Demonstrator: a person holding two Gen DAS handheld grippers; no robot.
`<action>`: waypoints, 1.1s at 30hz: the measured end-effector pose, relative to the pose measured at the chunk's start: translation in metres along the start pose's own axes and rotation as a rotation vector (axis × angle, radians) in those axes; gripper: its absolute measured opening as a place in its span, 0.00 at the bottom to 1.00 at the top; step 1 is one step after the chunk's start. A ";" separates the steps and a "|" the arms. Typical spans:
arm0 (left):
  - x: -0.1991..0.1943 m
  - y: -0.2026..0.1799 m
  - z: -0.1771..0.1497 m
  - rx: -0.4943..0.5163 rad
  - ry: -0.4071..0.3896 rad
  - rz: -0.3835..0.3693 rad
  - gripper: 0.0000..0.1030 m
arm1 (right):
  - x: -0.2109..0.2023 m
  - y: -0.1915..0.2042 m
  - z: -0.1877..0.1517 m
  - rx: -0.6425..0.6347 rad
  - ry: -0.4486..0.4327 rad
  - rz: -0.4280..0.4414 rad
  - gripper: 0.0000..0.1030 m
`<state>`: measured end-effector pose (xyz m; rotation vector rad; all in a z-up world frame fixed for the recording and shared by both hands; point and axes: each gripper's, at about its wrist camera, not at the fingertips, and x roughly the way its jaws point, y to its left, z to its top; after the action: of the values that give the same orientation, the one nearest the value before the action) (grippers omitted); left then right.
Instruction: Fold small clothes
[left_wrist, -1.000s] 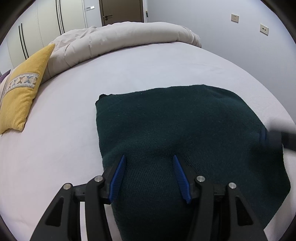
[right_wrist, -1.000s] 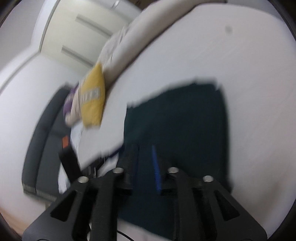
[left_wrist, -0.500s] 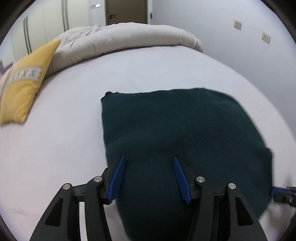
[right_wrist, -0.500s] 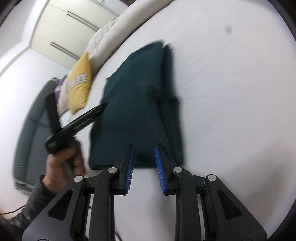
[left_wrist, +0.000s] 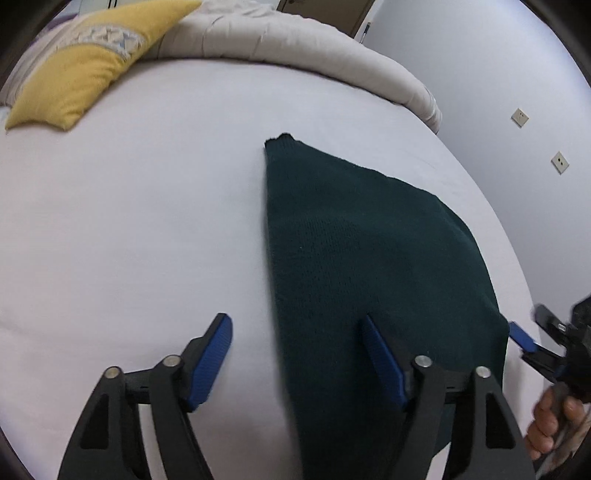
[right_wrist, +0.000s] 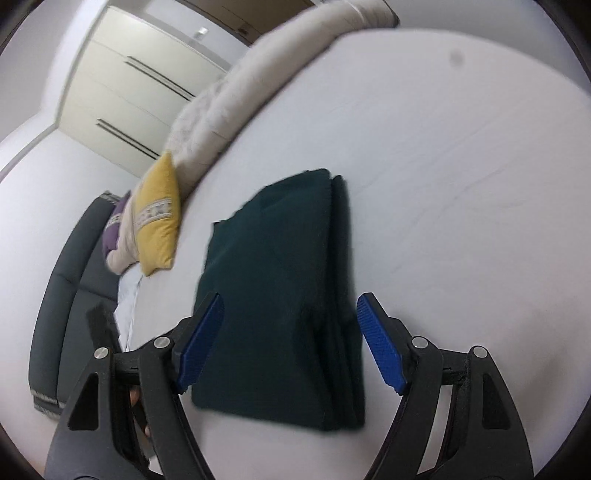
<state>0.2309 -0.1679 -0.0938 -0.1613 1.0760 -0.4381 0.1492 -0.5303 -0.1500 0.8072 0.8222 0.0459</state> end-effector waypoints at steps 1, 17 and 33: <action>0.004 0.001 0.002 -0.016 0.009 -0.013 0.77 | 0.013 -0.002 0.006 0.008 0.021 -0.002 0.70; 0.022 -0.022 0.018 0.066 0.099 -0.031 0.40 | 0.121 0.033 0.033 -0.096 0.178 -0.160 0.23; -0.144 0.025 -0.020 0.128 -0.087 0.084 0.01 | 0.028 0.194 -0.056 -0.438 0.045 -0.221 0.21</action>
<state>0.1625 -0.0828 0.0058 -0.0219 0.9623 -0.4192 0.1815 -0.3490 -0.0628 0.3020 0.8988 0.0464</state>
